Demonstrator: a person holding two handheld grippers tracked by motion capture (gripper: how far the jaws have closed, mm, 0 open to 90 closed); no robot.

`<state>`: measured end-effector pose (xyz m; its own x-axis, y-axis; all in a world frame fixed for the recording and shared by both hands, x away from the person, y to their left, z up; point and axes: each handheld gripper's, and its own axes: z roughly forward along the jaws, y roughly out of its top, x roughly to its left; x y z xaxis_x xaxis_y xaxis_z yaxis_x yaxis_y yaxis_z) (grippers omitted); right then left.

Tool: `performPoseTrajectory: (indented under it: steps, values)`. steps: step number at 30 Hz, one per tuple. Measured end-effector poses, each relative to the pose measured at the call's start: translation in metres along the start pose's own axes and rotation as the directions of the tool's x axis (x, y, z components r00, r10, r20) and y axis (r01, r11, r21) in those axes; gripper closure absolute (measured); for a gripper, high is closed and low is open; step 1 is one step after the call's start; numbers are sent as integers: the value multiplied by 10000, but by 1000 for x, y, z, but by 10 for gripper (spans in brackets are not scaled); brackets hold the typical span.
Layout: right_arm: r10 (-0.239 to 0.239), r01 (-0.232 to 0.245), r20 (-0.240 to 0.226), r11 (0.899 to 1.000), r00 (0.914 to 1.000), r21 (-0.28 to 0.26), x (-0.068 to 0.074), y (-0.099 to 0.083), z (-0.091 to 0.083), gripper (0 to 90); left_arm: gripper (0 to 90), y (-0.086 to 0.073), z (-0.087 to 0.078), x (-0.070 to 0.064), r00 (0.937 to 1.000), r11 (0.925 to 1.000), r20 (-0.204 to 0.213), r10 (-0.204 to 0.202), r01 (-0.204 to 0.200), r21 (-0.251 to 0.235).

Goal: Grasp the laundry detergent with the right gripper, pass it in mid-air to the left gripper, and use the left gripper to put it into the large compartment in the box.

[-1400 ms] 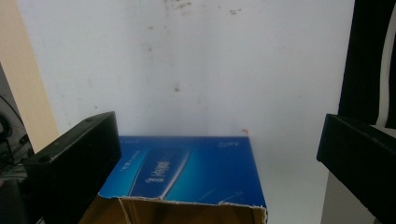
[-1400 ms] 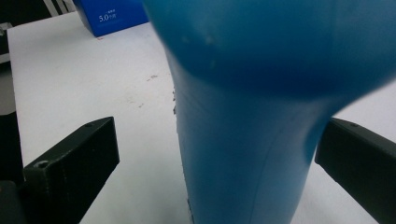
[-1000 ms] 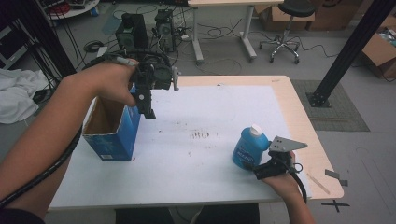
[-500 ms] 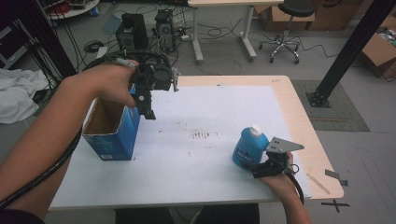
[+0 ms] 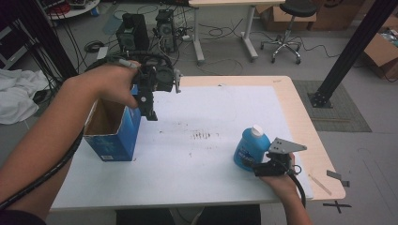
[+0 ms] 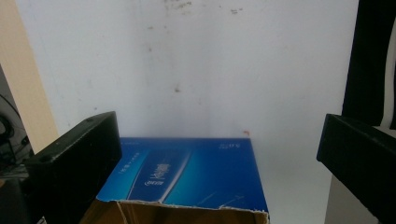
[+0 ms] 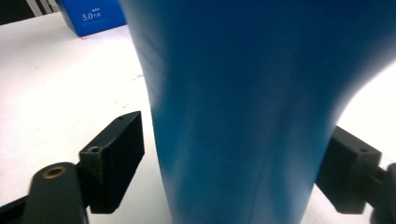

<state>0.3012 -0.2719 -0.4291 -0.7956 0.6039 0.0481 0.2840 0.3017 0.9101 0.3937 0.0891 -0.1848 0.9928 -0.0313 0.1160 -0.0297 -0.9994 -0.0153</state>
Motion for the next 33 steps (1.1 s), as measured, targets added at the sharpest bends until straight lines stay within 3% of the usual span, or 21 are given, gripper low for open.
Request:
performPoseTrajectory:
  steps: [6,9,19,33]
  values:
    - [6,-6,58,10000,10000,-21,0,0,-1,257,3,1,0,0,10000,10000,-9,5,-5,-6]
    - [-63,63,316,10000,9995,-11,2,0,-1,285,3,1,1,0,10000,10000,-5,22,-22,9]
    - [63,-64,-90,9998,9999,-195,1,-1,-3,357,3,2,0,-2,10000,10000,-15,34,-34,52]
    - [-61,63,86,9997,9999,-256,1,-1,-4,405,3,4,0,-3,10000,10000,-34,64,-64,7]
